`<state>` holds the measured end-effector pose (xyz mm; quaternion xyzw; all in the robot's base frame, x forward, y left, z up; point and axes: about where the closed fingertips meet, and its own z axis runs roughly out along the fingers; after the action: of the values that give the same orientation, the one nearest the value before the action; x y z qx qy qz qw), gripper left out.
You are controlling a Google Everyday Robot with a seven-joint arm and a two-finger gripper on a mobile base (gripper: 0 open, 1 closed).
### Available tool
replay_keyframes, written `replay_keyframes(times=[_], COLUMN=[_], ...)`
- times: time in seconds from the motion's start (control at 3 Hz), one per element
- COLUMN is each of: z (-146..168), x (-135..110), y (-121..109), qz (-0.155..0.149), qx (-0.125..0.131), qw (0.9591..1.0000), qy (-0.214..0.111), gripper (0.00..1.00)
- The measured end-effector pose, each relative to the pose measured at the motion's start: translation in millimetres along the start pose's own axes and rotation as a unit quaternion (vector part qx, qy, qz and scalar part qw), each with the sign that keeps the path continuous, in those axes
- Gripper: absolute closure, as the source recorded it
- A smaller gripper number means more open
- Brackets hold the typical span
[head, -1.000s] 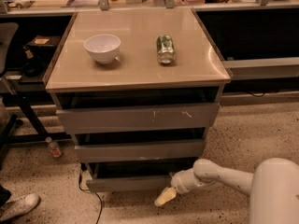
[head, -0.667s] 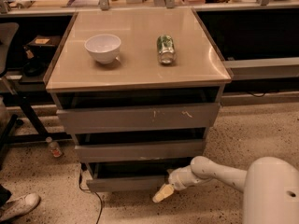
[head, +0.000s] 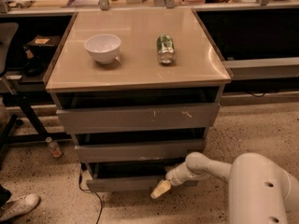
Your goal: Open bottom drawer
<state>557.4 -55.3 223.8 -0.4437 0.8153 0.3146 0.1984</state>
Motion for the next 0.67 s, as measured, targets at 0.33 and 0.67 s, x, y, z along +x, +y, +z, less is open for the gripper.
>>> replay_keyframes(times=[0.33, 0.67], z=[8.0, 9.6], x=[5.2, 15.8], y=[-3.9, -3.6], qz=[0.003, 0.013], qx=[-0.006, -0.007], qw=[0.9999, 0.9996], qy=[0.011, 0.025], gripper=[0.0, 0.0])
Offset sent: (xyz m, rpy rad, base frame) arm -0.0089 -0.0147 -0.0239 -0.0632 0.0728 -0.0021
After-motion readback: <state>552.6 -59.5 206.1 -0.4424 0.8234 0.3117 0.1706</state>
